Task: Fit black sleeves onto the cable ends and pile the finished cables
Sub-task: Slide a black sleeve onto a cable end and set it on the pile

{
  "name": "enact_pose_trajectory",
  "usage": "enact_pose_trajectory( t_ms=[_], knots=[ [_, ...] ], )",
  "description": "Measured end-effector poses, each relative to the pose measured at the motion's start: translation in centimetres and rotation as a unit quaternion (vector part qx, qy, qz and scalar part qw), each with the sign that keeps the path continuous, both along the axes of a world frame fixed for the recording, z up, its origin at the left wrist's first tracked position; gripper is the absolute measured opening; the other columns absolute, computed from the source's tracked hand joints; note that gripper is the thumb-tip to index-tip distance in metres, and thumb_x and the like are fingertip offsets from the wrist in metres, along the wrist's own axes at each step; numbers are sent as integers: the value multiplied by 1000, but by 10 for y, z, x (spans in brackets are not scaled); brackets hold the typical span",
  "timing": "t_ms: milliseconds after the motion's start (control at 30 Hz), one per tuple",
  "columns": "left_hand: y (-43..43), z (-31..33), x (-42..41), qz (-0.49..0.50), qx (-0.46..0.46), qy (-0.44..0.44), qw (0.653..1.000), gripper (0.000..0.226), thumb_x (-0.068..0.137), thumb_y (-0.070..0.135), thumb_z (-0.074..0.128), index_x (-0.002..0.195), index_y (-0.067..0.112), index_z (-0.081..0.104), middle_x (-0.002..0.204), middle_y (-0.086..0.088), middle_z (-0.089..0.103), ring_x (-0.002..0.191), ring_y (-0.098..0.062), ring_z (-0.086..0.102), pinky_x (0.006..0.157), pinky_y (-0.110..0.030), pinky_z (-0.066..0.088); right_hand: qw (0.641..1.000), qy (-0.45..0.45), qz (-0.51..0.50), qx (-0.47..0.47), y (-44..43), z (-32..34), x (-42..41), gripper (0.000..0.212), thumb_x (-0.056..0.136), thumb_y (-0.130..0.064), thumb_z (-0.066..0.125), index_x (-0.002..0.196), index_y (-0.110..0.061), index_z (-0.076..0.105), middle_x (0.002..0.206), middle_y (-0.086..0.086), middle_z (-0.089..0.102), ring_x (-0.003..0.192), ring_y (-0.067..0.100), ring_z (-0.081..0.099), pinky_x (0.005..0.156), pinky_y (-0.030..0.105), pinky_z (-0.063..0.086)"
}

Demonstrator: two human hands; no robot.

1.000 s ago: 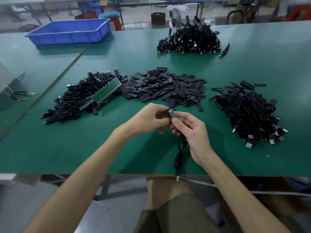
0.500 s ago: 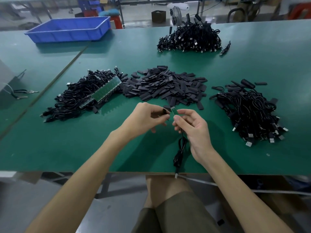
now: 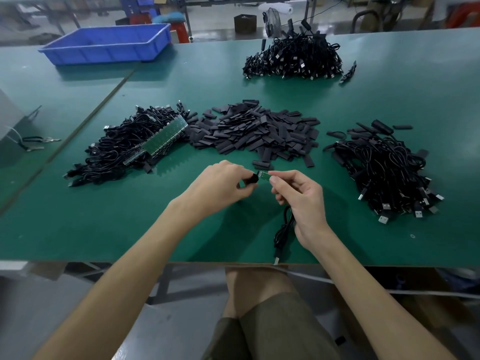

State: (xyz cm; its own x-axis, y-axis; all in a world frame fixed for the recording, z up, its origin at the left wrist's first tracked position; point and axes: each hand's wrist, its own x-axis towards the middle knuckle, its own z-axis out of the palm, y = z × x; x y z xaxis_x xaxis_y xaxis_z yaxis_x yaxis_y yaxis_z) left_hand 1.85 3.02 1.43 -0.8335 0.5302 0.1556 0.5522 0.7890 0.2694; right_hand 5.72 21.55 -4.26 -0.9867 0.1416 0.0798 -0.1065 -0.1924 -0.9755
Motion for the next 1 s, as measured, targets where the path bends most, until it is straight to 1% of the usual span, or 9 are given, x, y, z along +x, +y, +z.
enact_pose_trajectory(
  t_ms=[100, 200, 300, 467, 600, 733, 800, 867, 1000],
  knots=[
    [1, 1, 0, 7, -44, 34, 998, 22, 101, 35, 52, 96, 20, 68, 86, 7, 66, 82, -21, 62, 67, -38, 51, 1000, 1, -2, 6, 0, 0, 0, 7, 93, -8, 74, 95, -13, 78, 72, -4, 70, 67, 7, 60, 63, 18, 50],
    [3, 1, 1, 10, -66, 55, 996, 23, 101, 36, 51, 91, 20, 64, 82, 7, 63, 75, -21, 57, 59, -33, 40, 1000, 2, 1, 18, 0, 0, 0, 7, 93, -8, 74, 94, -13, 78, 72, -4, 69, 68, 7, 59, 63, 18, 49],
    [5, 1, 2, 4, -77, 65, 995, 23, 101, 34, 51, 84, 21, 57, 78, 8, 58, 69, -21, 52, 57, -30, 33, 1000, 4, 0, 28, -1, 0, -1, 9, 93, -8, 74, 91, -15, 78, 73, -5, 69, 67, 6, 58, 62, 17, 48],
    [6, 1, 2, 0, -108, 87, 990, 22, 100, 32, 48, 89, 18, 61, 83, 5, 61, 70, -22, 56, 55, -31, 33, 999, 8, -5, 45, -2, -1, -2, 11, 93, -7, 73, 89, -16, 78, 67, -11, 66, 63, 3, 54, 60, 15, 45],
    [6, 1, 3, -1, -111, 87, 990, 20, 99, 29, 48, 95, 16, 63, 89, 5, 60, 76, -23, 58, 56, -31, 35, 998, 1, 1, 64, -1, -1, -3, 15, 92, -8, 74, 85, -20, 78, 64, -11, 65, 62, 5, 53, 59, 16, 44],
    [7, -3, 5, 8, -104, 81, 991, 22, 100, 29, 49, 105, 16, 65, 95, 2, 57, 74, -17, 42, 58, -31, 36, 997, -2, 4, 75, -1, -2, -3, 14, 91, -7, 74, 85, -19, 78, 63, -11, 67, 61, 2, 56, 59, 14, 45],
    [5, -3, 5, 4, -99, 70, 993, 23, 100, 28, 50, 112, 17, 66, 99, -1, 56, 76, -15, 39, 60, -33, 40, 997, -2, 5, 80, -1, -3, -4, 13, 91, -7, 74, 85, -18, 78, 62, -12, 67, 60, 1, 56, 59, 14, 45],
    [4, -1, 5, -11, -93, 64, 994, 26, 99, 26, 52, 118, 16, 66, 105, -4, 55, 77, -16, 40, 63, -36, 45, 996, -1, 10, 90, -1, -3, -5, 13, 92, -7, 75, 85, -18, 78, 62, -13, 67, 59, -1, 56, 59, 13, 45],
    [7, 0, 6, -44, -89, 68, 993, 27, 98, 21, 53, 120, 10, 65, 108, -8, 55, 83, -21, 50, 64, -35, 44, 996, -5, 18, 89, -1, -2, -4, 13, 93, -9, 74, 85, -19, 78, 63, -11, 67, 58, 1, 56, 56, 13, 44]
  ],
)
